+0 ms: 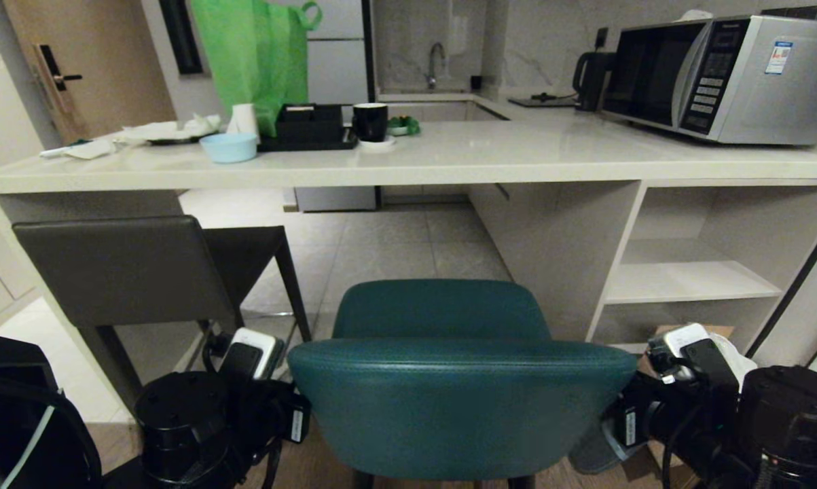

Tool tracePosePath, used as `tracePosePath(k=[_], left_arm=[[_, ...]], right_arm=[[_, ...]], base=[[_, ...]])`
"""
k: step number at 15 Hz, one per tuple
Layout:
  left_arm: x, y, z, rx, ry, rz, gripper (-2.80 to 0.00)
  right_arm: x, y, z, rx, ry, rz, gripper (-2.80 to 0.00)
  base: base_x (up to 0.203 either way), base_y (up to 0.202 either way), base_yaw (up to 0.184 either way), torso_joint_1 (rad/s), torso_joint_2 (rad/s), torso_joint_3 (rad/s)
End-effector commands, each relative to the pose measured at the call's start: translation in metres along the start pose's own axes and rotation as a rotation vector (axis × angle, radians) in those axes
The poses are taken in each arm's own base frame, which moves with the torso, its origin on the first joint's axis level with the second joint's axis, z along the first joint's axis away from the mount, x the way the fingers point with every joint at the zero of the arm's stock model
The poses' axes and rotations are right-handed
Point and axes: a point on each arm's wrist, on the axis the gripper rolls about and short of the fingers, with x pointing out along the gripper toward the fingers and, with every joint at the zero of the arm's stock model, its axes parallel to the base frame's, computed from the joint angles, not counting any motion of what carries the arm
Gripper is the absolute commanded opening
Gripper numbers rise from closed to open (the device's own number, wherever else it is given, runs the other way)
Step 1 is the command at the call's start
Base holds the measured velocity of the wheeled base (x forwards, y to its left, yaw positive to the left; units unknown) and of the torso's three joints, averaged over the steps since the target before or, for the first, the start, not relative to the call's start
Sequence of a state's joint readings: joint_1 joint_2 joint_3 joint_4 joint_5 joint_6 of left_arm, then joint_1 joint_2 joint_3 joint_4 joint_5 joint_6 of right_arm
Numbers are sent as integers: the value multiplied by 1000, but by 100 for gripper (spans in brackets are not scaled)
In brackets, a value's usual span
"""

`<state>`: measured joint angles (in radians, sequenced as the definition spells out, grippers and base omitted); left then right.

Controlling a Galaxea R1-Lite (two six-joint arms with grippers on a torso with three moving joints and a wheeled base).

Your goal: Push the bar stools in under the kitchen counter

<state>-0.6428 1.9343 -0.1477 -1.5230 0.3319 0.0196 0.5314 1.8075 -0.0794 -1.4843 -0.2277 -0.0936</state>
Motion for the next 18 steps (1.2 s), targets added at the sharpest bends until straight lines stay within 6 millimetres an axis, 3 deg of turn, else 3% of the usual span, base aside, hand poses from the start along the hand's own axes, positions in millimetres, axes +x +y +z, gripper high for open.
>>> tracePosePath(k=[1, 9, 14, 18], left_arm=[[1, -1, 0, -1, -3, -7, -280], [14, 3, 4, -16, -24, 20, -280], [20, 1, 3, -19, -25, 22, -280], [35, 4, 7, -32, -51, 46, -280]], right_arm=[[19, 10, -12, -18, 42, 9, -280], [55, 15, 0, 5, -38, -29, -280], [92, 23, 9, -21, -110, -33, -280], [96, 15, 11, -10, -119, -60, -280]], base=[[0, 0, 0, 0, 0, 0], [0, 0, 0, 0, 0, 0], [0, 0, 0, 0, 0, 0], [0, 0, 0, 0, 0, 0]])
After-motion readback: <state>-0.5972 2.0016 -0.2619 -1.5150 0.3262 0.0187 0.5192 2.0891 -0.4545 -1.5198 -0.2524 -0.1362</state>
